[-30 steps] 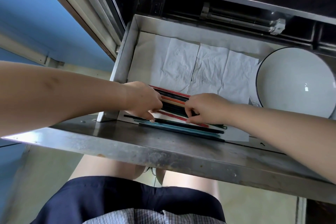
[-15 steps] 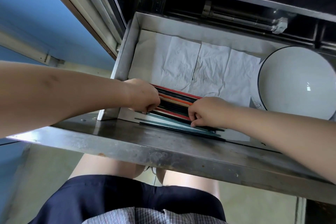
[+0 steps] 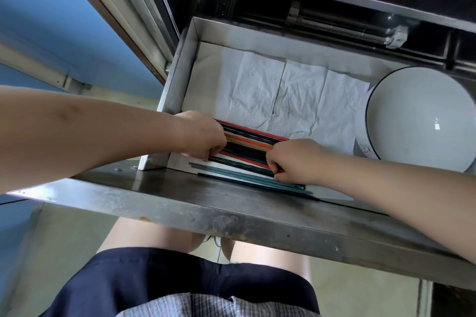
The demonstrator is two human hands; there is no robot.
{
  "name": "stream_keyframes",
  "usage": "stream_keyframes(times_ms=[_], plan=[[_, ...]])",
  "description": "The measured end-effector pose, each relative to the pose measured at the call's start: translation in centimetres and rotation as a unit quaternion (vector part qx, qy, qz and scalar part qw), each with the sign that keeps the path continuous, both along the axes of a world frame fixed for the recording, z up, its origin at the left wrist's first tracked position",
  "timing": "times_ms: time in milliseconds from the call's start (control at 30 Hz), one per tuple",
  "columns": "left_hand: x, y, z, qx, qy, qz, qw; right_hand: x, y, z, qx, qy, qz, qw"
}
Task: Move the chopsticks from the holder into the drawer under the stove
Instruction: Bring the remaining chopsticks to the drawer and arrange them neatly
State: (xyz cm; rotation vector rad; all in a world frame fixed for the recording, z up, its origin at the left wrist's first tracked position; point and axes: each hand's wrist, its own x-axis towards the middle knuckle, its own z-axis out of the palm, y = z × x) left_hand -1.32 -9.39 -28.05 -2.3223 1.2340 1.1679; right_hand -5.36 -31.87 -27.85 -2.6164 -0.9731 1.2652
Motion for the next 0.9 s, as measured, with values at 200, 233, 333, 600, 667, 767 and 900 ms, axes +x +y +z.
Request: stream_keyframes(times_ms=[200,233,333,600,667,767,900], plan=[[0.22,-0.1,0.32,0.004,0.007,0.016,1.0,0.05,-0.16,-0.12,-0.016,-0.04,-0.02,0.999],[0.2,-0.08,0.28,0.005,0.008,0.015,1.0,-0.1,-0.12,-0.21,-0.016,-0.045,-0.018,0.999],[0.08,-0.06,0.32,0.002,0.009,0.012,1.0,-0.44,-0.17,-0.18,-0.016,-0.061,-0.012,0.998],[0.01,-0.36,0.8,0.017,0.012,-0.022,1.0,0.45,-0.75,0.24,-0.008,-0.04,-0.051,0.998],[0.06,-0.29,0.57,0.016,0.014,-0.016,1.0,0.1,-0.51,0.1,-0.005,-0.04,-0.04,0.998],[0.26,-0.05,0.54,0.006,0.016,0.001,1.0,-0.17,-0.35,-0.08,-0.006,-0.037,-0.036,0.999],[0.15,-0.15,0.82,0.0,-0.007,-0.01,1.0,0.49,-0.49,0.34,-0.007,-0.006,-0.035,0.999]])
